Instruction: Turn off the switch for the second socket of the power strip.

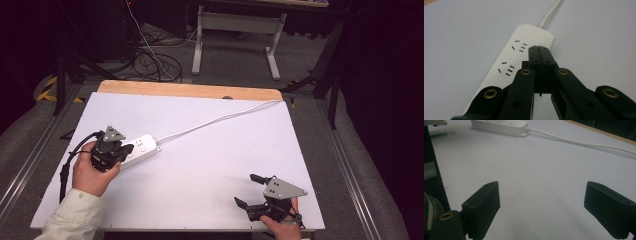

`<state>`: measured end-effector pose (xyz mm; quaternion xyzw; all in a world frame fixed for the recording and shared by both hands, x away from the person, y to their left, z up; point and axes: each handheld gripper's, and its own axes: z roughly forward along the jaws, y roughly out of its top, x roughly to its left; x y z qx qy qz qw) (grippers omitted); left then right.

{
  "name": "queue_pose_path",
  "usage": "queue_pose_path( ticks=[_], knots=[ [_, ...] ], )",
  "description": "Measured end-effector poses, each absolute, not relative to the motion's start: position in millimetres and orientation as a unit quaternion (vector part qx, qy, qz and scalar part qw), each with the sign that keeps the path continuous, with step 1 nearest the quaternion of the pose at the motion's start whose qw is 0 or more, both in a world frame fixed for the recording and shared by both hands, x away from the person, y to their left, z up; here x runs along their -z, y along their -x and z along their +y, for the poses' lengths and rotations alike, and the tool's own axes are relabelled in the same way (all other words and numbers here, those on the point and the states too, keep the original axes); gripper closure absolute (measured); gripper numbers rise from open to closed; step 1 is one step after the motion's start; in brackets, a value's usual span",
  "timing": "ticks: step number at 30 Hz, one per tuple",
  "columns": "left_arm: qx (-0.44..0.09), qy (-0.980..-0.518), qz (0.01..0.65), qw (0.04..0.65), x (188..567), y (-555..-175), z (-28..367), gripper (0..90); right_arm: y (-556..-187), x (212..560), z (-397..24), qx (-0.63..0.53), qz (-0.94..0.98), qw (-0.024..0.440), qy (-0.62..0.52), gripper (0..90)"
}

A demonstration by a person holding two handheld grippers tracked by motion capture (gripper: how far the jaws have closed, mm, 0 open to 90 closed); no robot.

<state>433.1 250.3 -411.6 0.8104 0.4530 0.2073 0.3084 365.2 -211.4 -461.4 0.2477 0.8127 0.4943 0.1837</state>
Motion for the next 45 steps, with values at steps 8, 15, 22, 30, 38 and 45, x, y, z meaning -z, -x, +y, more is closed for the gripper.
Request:
queue_pose_path(
  ticks=[8,15,22,30,38,45],
  knots=[
    [-0.214,-0.802,0.450,0.329,404.4,-429.0,250.4,70.7,-365.5,461.3,-211.5,-0.494,0.813,0.184,-0.247,13.9],
    [-0.227,-0.788,0.426,0.381,395.7,-417.5,249.8,53.5,-365.5,461.2,-211.9,-0.494,0.813,0.185,-0.246,13.9],
    [-0.240,-0.783,0.398,0.414,386.5,-402.8,248.7,37.7,-364.6,460.7,-212.3,-0.496,0.812,0.185,-0.245,13.9],
    [-0.249,-0.772,0.353,0.466,379.1,-381.7,250.9,22.2,-365.0,460.8,-212.4,-0.497,0.812,0.185,-0.245,13.9],
    [-0.236,-0.771,0.320,0.498,382.7,-364.5,255.3,14.7,-364.4,460.4,-212.8,-0.498,0.811,0.185,-0.245,13.9],
    [-0.221,-0.757,0.310,0.531,394.1,-354.3,262.4,13.8,-363.9,459.9,-212.8,-0.498,0.811,0.187,-0.244,13.9]
  ],
)
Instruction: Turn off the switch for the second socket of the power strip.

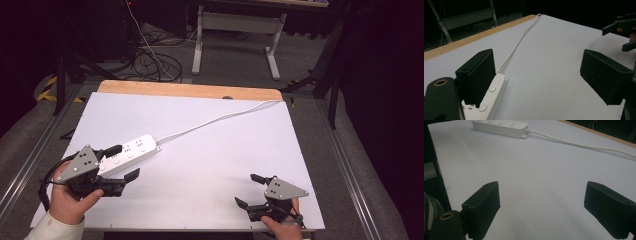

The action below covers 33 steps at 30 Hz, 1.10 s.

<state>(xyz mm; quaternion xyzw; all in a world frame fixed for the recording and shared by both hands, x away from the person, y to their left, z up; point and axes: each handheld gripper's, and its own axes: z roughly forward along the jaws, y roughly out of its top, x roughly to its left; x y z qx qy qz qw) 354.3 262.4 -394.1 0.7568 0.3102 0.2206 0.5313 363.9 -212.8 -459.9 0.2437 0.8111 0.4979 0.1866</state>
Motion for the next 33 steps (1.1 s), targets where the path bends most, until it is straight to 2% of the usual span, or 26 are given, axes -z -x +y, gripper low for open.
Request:
queue_pose_path(
  ticks=[10,15,28,33],
  knots=[
    [-0.213,-0.757,0.336,0.518,421.5,-344.0,271.1,15.2,-363.9,459.8,-212.9,-0.500,0.810,0.186,-0.243,13.9],
    [-0.217,-0.762,0.317,0.522,434.1,-340.2,276.4,15.0,-363.9,459.6,-213.0,-0.499,0.810,0.187,-0.243,13.9],
    [-0.181,-0.782,0.310,0.510,463.1,-337.6,280.0,14.3,-363.9,459.8,-213.1,-0.501,0.810,0.185,-0.243,13.9],
    [-0.188,-0.794,0.297,0.497,470.0,-336.4,278.1,14.0,-363.9,459.6,-213.6,-0.500,0.810,0.186,-0.243,13.9]
  ],
)
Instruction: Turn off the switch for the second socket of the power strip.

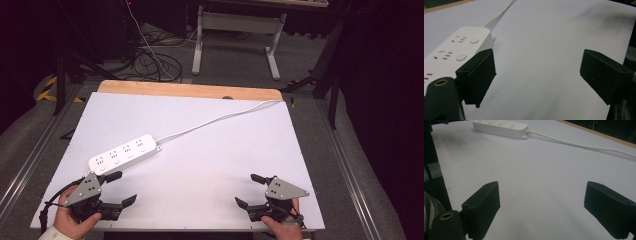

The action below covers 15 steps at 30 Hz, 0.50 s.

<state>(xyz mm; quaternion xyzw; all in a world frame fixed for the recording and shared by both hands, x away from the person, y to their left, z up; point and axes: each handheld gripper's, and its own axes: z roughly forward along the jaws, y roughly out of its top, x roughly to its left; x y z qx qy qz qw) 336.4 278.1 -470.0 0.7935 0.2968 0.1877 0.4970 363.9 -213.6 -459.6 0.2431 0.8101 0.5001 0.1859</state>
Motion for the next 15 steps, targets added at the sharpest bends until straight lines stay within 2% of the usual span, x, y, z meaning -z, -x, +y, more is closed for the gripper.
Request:
queue_pose_path(
  ticks=[8,15],
  knots=[
    [-0.174,-0.799,0.295,0.494,481.9,-335.6,278.5,14.2,-364.0,459.9,-213.3,-0.500,0.810,0.185,-0.243,13.9],
    [-0.155,-0.784,0.313,0.514,485.0,-340.2,280.7,14.4,-365.2,461.0,-213.1,-0.496,0.813,0.183,-0.243,13.9]
  ],
)
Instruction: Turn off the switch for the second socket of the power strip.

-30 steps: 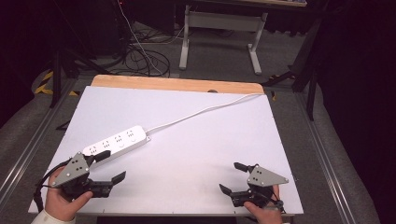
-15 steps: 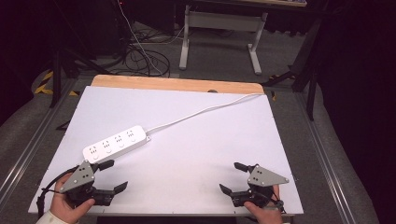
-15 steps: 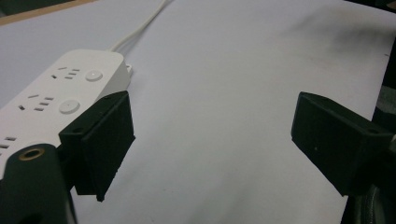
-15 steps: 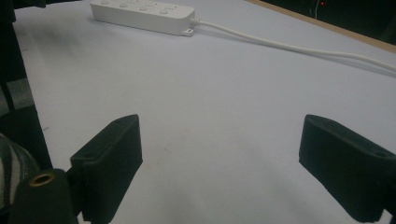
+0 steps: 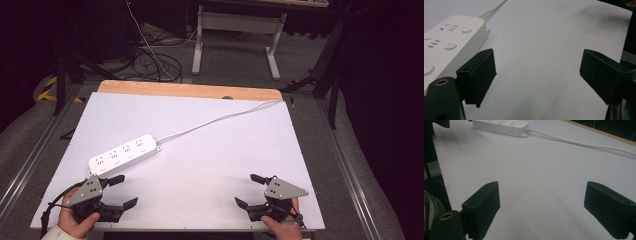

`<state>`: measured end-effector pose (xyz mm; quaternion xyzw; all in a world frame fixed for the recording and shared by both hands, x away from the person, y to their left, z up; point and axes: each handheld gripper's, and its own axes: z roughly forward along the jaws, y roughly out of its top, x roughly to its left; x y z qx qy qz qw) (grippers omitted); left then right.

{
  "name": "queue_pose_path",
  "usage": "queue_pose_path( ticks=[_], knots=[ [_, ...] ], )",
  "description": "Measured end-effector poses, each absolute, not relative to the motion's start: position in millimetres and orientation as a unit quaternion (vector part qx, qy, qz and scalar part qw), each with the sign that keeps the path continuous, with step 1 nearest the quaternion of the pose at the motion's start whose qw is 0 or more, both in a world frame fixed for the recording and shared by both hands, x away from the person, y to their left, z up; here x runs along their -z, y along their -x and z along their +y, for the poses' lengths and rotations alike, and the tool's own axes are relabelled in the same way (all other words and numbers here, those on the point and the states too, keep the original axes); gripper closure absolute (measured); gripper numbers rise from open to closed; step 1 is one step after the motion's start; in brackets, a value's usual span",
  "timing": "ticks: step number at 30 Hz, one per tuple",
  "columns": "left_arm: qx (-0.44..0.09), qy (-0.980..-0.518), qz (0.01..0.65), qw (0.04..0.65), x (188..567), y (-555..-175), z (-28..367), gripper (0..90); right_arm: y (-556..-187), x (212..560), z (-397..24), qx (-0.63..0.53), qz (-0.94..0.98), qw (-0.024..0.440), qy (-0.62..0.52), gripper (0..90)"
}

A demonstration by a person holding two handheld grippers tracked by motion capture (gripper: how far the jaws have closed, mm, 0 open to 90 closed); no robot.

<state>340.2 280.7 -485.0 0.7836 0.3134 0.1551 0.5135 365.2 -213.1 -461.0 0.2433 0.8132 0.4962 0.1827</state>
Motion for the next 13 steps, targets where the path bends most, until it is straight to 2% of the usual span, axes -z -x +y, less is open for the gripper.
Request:
queue_pose_path(
  ticks=[13],
  knots=[
    [-0.204,-0.791,0.312,0.485,482.1,-339.3,278.1,15.1,-366.6,462.0,-212.9,-0.492,0.816,0.182,-0.245,13.9]
  ],
)
